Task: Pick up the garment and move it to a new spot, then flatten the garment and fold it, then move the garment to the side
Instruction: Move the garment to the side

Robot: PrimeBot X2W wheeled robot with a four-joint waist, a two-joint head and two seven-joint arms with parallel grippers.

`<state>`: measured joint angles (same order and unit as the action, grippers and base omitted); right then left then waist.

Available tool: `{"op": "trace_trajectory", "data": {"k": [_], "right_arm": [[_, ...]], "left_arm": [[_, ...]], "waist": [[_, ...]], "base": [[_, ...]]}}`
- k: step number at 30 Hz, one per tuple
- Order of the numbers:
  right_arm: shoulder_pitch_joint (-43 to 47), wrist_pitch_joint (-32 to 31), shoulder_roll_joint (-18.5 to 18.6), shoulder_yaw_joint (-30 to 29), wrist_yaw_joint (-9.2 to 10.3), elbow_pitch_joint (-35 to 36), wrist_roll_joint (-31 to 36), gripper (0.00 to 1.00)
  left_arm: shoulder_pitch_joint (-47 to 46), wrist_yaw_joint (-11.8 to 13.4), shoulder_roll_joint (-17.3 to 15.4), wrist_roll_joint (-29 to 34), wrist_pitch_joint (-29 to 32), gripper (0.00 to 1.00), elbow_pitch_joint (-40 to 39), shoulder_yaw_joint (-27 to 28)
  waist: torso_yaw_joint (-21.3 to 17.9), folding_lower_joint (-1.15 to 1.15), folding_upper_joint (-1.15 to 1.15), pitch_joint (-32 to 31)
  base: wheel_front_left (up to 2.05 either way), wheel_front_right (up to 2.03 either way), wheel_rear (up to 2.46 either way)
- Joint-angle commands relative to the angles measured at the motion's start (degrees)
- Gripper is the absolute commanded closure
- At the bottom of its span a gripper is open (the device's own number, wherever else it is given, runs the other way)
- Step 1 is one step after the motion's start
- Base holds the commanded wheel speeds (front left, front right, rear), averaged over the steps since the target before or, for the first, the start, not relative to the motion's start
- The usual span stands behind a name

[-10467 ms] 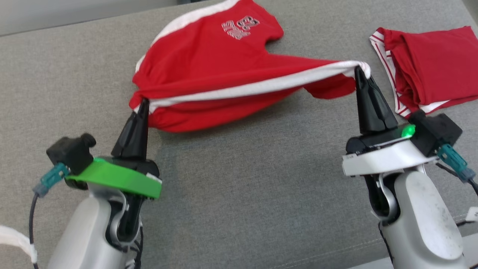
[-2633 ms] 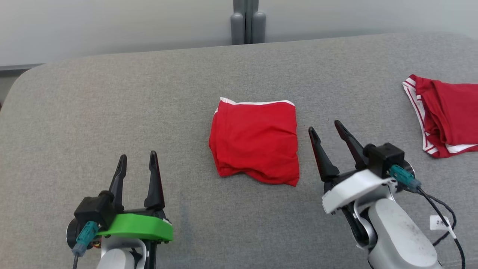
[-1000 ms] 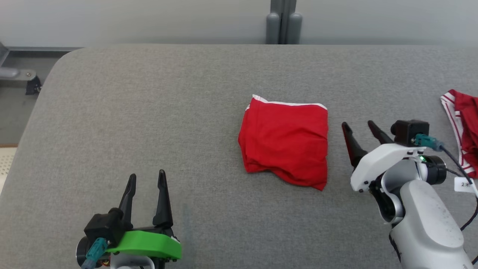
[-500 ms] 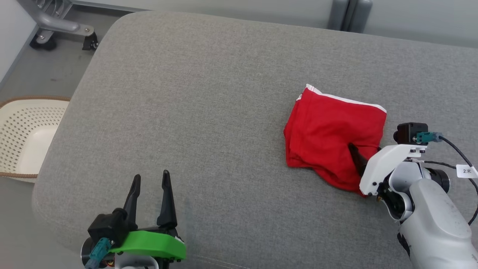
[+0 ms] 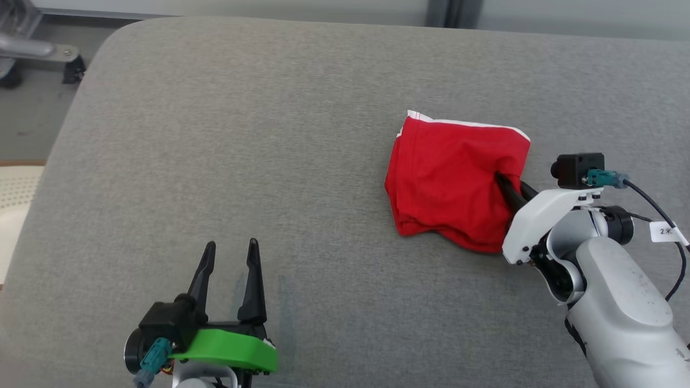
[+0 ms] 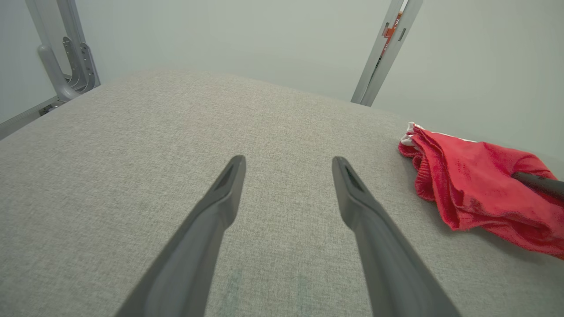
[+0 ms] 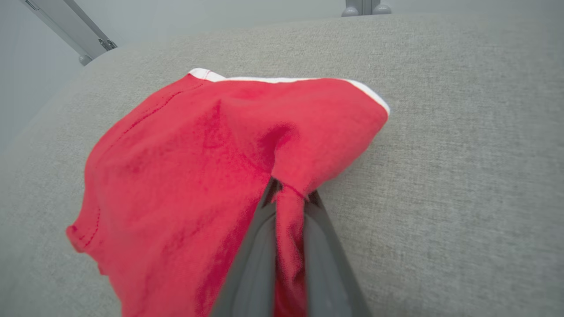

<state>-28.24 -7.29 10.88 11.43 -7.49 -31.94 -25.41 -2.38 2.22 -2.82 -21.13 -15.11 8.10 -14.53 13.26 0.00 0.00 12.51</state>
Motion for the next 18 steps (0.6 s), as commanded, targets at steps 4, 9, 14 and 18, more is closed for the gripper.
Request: {"op": "trace_trajectory", "data": {"k": [4, 9, 14, 18], "right_arm": [[-0.7, 1.8, 1.6, 1.5, 0.01, 2.4, -0.8, 1.00], [-0.6, 3.1, 2.5, 2.0, 0.01, 4.5, -0.8, 1.00], [0.5, 4.6, 2.4, 1.9, 0.01, 5.3, -1.4, 1.00], [0.6, 5.6, 2.0, 1.8, 0.01, 4.8, -1.8, 1.00]], "left_arm": [[-2.3, -0.7, -0.2, 1.6, 0.0, 0.00, -0.7, -0.5], [-3.9, -1.8, -0.4, 4.0, 0.0, 0.00, -0.6, -0.3], [-6.0, -3.0, -1.5, 6.3, 0.0, 0.00, 0.0, -0.6], [-6.8, -3.5, -1.9, 7.0, 0.0, 0.00, 0.5, -1.1]], "waist": [[-12.5, 0.00, 0.00, 2.7], [-21.8, 0.00, 0.00, 5.2], [-30.0, 0.00, 0.00, 7.8], [-32.0, 0.00, 0.00, 8.5]], "base": [[0.00, 0.00, 0.00], [0.00, 0.00, 0.00], [0.00, 0.00, 0.00], [0.00, 0.00, 0.00]]}}
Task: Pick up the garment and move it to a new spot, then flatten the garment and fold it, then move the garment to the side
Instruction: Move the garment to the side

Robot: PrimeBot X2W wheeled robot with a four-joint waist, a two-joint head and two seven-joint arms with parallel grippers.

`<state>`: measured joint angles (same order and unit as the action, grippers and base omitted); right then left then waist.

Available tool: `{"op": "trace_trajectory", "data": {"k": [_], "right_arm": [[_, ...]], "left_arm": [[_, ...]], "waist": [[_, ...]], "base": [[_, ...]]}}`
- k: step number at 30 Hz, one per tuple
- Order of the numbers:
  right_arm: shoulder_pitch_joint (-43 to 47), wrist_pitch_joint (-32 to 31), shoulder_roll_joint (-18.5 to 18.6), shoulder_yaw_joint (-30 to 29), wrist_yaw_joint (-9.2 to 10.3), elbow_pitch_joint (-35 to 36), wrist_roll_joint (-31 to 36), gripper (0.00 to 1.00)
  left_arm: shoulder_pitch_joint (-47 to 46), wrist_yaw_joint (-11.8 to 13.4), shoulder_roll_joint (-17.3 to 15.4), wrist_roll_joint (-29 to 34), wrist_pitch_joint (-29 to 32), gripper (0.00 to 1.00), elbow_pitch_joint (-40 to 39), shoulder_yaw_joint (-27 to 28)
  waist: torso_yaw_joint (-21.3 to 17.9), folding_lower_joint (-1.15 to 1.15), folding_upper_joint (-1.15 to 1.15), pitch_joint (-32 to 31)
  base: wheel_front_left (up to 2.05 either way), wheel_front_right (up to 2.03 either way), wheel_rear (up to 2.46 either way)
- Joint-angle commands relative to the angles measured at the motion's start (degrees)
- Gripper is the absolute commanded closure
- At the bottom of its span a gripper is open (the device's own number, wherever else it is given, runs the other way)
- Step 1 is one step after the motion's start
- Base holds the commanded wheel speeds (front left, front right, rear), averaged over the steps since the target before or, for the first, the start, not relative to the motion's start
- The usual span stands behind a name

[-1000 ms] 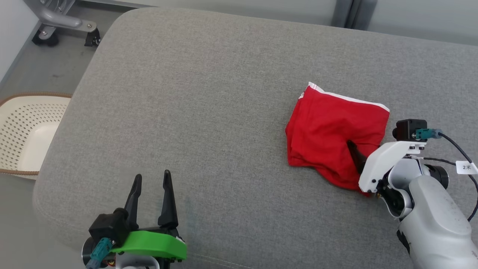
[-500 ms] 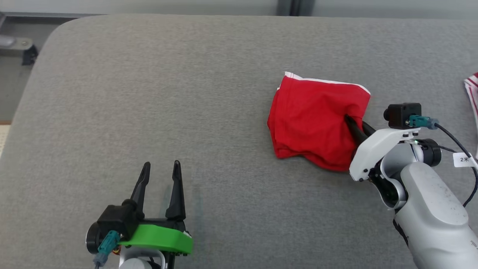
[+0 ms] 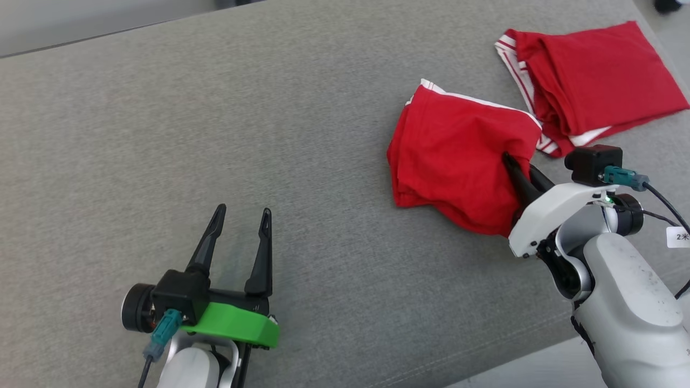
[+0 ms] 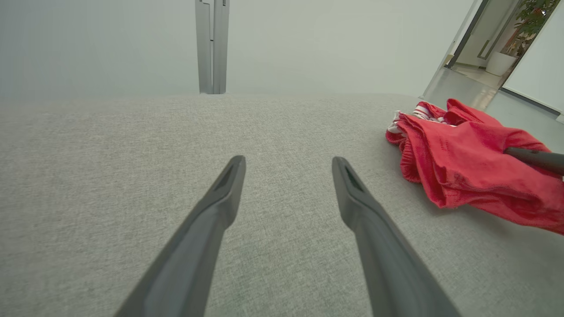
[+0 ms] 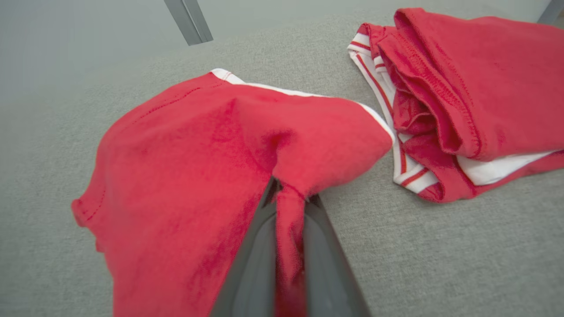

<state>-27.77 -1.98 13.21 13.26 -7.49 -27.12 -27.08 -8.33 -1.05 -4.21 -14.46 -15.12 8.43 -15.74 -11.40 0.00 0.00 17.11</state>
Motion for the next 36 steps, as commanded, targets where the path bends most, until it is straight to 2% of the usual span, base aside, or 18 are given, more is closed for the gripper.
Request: {"op": "trace_trajectory", "data": {"k": [1, 8, 13, 19, 25, 30, 36], "right_arm": [[0.1, 0.6, -0.3, 0.1, 0.01, -0.2, -0.2, 1.00], [-2.3, 0.4, 1.5, 0.9, 0.01, -1.8, 1.3, 1.00], [-4.5, -1.5, 5.2, 2.8, 0.01, -0.6, 3.0, 1.00], [-8.5, -6.9, 12.2, 5.5, 0.02, 2.1, 4.4, 1.00], [-13.7, -13.1, 19.2, 6.6, 0.04, 1.1, 3.4, 1.00], [-17.2, -17.2, 25.9, 8.4, 0.04, -1.2, 2.0, 1.00], [-20.1, -19.0, 31.1, 8.5, 0.06, -6.4, -0.3, 1.00]], "left_arm": [[-1.0, -0.3, -0.6, 0.3, 0.0, 0.00, 0.3, 0.0], [-1.4, 0.0, -0.6, 0.1, 0.0, 0.00, 0.6, -0.1], [-0.9, 0.3, 0.0, -0.7, 0.0, 0.00, 0.3, 0.0], [-0.1, 0.4, 0.6, -1.4, 0.0, 0.00, 0.2, -0.3], [-0.7, 0.2, 0.9, -1.4, 0.0, 0.00, -0.1, -1.0], [-1.0, 0.2, 1.1, -1.4, 0.0, 0.00, -0.5, -1.5], [-1.7, 0.1, 1.2, -0.6, 0.0, 0.00, -1.4, -2.1]], "waist": [[-7.4, 0.00, 0.00, 3.9], [-4.7, 0.00, 0.00, 3.5], [-1.2, 0.00, 0.00, 2.7], [1.7, 0.00, 0.00, 1.9], [4.3, 0.00, 0.00, 1.9], [6.9, 0.00, 0.00, 2.8], [10.1, 0.00, 0.00, 4.3]], "base": [[0.00, 0.00, 0.00], [0.00, 0.00, 0.00], [0.00, 0.00, 0.00], [0.00, 0.00, 0.00], [0.00, 0.00, 0.00], [0.00, 0.00, 0.00], [0.00, 0.00, 0.00]]}}
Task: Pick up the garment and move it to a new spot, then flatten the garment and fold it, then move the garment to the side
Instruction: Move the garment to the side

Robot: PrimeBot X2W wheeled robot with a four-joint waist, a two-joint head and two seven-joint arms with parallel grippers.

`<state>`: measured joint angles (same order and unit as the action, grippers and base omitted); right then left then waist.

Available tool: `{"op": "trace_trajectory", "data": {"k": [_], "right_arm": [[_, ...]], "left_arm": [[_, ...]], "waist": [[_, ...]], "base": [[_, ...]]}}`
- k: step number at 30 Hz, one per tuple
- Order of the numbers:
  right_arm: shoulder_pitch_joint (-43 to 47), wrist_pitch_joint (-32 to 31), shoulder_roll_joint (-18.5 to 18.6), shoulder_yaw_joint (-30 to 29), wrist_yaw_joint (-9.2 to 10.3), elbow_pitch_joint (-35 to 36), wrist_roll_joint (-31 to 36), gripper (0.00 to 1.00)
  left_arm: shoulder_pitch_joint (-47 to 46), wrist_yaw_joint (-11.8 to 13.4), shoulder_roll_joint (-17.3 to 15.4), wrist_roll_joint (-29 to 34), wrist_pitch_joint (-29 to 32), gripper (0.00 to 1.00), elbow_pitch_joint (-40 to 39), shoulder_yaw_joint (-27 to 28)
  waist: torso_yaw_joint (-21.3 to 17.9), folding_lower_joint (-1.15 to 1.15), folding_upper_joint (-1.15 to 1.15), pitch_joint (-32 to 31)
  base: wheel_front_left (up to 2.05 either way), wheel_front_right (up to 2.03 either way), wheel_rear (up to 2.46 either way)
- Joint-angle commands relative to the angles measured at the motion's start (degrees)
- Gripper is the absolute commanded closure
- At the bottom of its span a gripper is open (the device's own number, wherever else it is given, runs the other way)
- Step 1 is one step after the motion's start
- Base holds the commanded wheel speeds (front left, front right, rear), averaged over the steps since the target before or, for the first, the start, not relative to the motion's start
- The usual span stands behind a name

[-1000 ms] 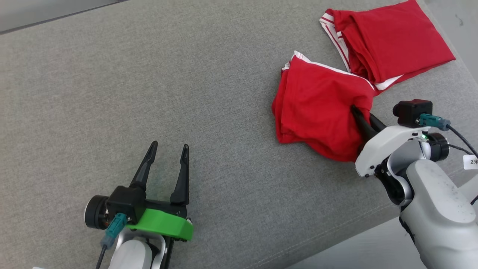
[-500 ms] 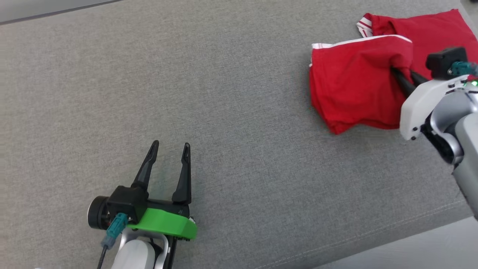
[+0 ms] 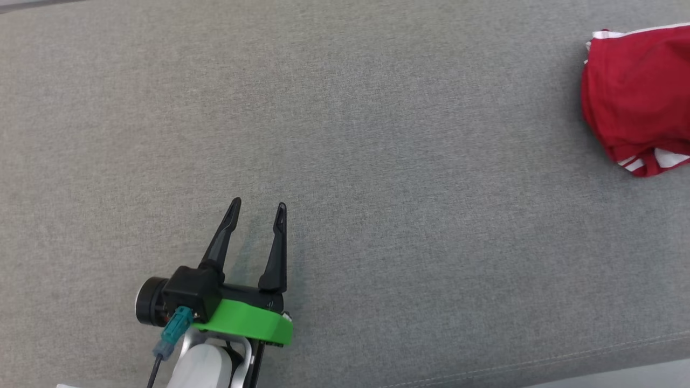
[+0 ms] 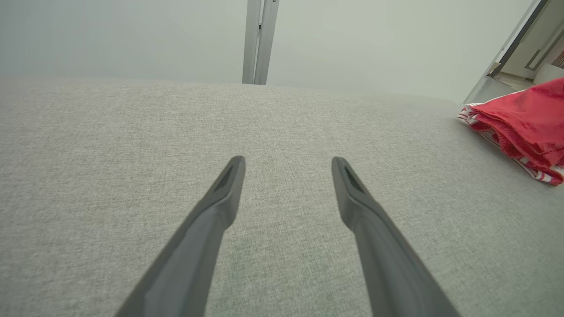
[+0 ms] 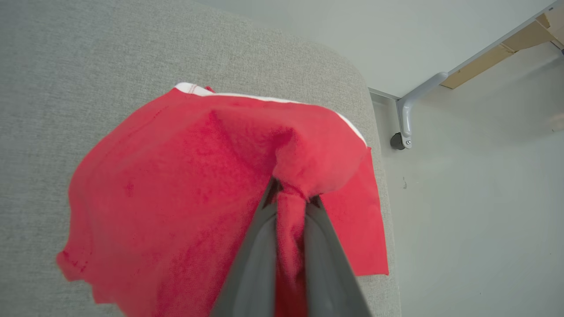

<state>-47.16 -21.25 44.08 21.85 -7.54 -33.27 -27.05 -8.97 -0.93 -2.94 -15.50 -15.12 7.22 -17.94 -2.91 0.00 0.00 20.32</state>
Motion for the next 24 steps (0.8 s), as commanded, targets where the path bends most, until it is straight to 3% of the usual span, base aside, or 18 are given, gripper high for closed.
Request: {"op": "trace_trajectory", "data": {"k": [1, 5, 13, 15, 16, 17, 24], "right_arm": [[-1.0, 0.4, 0.8, -0.2, 0.11, -1.1, -0.8, 1.00], [-2.2, 1.4, 3.8, 0.7, 0.11, -4.1, -2.2, 1.00], [0.2, 2.8, 5.9, 0.4, 0.11, -8.0, -2.8, 1.00], [0.8, 4.1, 5.6, -0.2, 0.11, -9.8, -2.0, 0.75], [1.0, 4.7, 5.4, -0.7, 0.11, -10.8, -1.8, 0.22], [1.1, 5.1, 5.1, -1.0, 0.11, -11.5, -1.7, 0.00], [0.2, 9.0, 2.2, -2.6, 0.11, -14.5, 0.2, 0.00]], "left_arm": [[-1.1, 0.0, -0.1, 0.5, 0.0, 0.00, -0.3, 0.0], [-1.1, -0.1, -0.1, 0.6, 0.0, 0.00, -0.4, -0.1], [0.1, -0.2, -0.1, 1.0, 0.0, 0.00, -0.6, -0.1], [0.2, -0.1, 0.0, 1.3, 0.0, 0.00, -0.3, -0.2], [0.3, -0.2, -0.1, 1.4, 0.0, 0.00, -0.2, -0.3], [0.4, -0.2, -0.1, 1.4, 0.0, 0.00, -0.2, -0.3], [0.9, -0.4, -0.2, 1.9, 0.0, 0.00, 0.6, -0.1]], "waist": [[2.1, 0.00, 0.00, 1.4], [3.6, 0.00, 0.00, 2.0], [4.2, 0.00, 0.00, 2.1], [3.8, 0.00, 0.00, 2.0], [3.6, 0.00, 0.00, 2.0], [3.3, 0.00, 0.00, 1.9], [0.5, 0.00, 0.00, 1.0]], "base": [[0.00, 0.00, 0.00], [0.00, 0.00, 0.00], [0.00, 0.00, 0.00], [0.00, 0.00, 0.00], [0.00, 0.00, 0.00], [0.00, 0.00, 0.00], [0.00, 0.00, 0.00]]}}
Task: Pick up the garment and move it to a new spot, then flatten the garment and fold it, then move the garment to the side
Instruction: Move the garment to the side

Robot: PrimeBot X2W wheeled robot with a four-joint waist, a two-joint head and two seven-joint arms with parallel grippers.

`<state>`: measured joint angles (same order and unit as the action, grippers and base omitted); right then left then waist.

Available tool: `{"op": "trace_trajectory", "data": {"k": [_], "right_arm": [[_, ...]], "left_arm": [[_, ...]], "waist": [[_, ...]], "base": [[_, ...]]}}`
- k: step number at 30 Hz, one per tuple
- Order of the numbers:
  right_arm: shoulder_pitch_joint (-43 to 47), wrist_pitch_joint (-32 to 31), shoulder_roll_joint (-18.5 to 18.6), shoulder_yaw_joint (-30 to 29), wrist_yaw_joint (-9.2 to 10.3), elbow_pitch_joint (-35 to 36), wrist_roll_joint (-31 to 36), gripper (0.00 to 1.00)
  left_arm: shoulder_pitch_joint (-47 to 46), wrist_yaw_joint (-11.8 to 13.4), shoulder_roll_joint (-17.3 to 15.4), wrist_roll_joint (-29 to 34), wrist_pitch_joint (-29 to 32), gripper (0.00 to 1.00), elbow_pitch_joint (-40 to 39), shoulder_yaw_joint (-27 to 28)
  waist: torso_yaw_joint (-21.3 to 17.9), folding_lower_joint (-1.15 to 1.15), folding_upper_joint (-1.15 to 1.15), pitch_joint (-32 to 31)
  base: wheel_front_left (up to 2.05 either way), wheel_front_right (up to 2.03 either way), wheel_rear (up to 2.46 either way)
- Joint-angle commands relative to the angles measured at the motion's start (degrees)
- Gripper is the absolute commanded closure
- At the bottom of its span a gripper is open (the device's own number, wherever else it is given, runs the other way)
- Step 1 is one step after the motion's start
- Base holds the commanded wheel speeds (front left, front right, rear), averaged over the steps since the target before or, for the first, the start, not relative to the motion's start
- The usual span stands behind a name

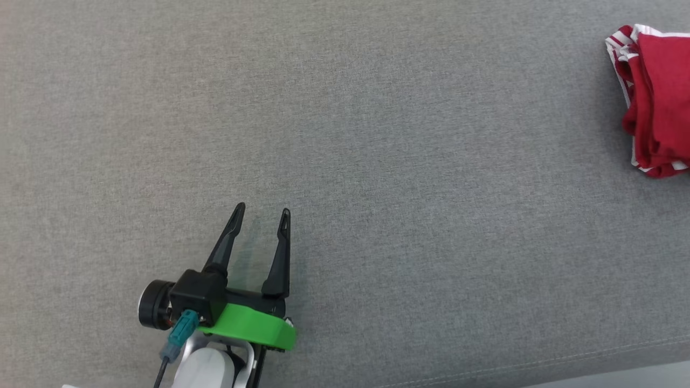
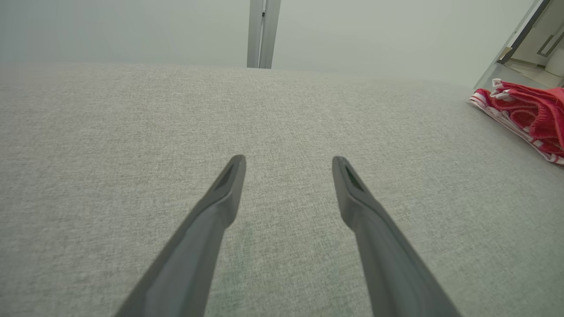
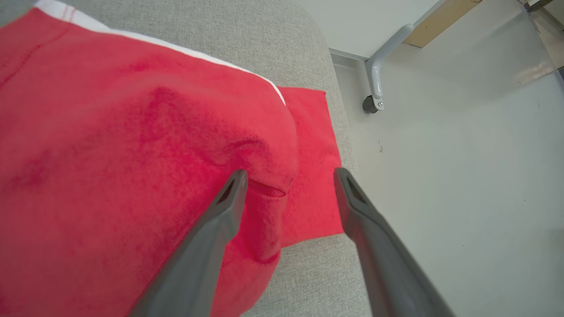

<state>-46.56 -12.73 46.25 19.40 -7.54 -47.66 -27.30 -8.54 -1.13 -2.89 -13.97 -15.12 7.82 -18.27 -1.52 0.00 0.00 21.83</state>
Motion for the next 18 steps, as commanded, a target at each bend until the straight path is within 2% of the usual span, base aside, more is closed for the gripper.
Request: {"op": "trace_trajectory", "data": {"k": [1, 10, 18], "right_arm": [[-0.7, 1.1, -0.4, -0.4, 0.11, -0.4, 0.8, 0.00], [-3.3, 7.6, -5.4, -3.3, 0.11, -0.5, 3.2, 0.00], [-2.0, 14.2, -13.2, -2.7, 0.11, 2.2, 4.6, 0.00]], "left_arm": [[0.5, -0.2, -0.3, 0.4, 0.0, 0.00, 0.2, 0.2], [-1.4, 0.3, -1.0, -1.1, 0.0, 0.00, 1.0, 2.7], [-4.3, 1.6, -2.0, -3.6, 0.0, 0.00, 4.8, 7.7]], "waist": [[-1.3, 0.00, 0.00, -0.8], [-4.0, 0.00, 0.00, -4.8], [-4.0, 0.00, 0.00, -10.5]], "base": [[0.00, 0.00, 0.00], [0.00, 0.00, 0.00], [0.00, 0.00, 0.00]]}}
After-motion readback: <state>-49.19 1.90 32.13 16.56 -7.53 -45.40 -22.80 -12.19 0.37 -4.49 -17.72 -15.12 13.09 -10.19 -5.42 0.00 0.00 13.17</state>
